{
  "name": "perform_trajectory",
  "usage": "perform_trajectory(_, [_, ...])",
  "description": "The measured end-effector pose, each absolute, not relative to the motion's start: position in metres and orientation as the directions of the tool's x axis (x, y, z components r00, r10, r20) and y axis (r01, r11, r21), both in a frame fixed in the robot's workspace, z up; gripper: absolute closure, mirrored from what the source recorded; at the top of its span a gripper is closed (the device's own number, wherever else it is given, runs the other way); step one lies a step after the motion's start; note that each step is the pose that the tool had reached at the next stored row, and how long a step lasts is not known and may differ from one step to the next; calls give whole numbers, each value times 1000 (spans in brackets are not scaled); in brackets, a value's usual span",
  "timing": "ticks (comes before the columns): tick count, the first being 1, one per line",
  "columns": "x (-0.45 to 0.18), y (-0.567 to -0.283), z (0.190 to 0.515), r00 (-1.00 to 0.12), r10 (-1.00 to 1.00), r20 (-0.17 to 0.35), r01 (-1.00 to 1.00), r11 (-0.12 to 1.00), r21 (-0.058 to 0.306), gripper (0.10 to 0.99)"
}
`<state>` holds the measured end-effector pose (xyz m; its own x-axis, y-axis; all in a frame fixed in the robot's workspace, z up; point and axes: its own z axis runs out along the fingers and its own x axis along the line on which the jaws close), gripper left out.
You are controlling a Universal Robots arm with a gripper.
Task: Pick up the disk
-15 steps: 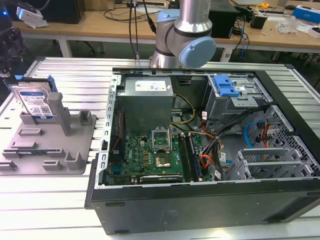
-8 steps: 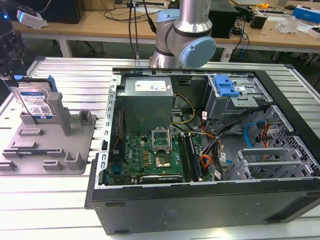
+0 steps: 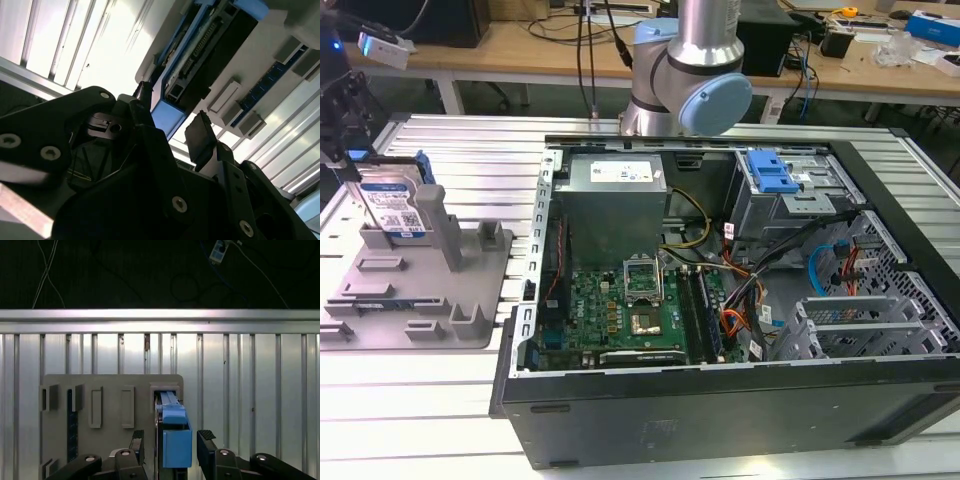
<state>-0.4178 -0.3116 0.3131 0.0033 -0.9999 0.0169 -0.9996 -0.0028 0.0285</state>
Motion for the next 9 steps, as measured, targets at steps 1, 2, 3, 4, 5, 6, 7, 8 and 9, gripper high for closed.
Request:
perform_trajectory(1, [-418,-312,312,4,-1000,17,-1000,-3,24,545])
perform_trajectory(2, [-418,-312,311,4,-1000,17,-1000,-4,20,545])
perform_trajectory(3, [-418,-312,310,5,-1000,17,-1000,-4,17,545])
perform_trajectory(4, [-418,-312,309,5,-1000,17,-1000,-5,16,545])
perform_trajectory(5, [-418,-312,309,5,-1000,17,-1000,-5,16,545])
perform_trajectory(6, [-418,-312,309,5,-1000,17,-1000,-5,16,545])
perform_trajectory(7, [-419,-312,309,5,-1000,17,-1000,-5,16,545])
perform_trajectory(8, [-419,-312,309,5,-1000,17,-1000,-5,16,545])
perform_trajectory(9, [-420,-312,308,5,-1000,17,-1000,-5,16,545])
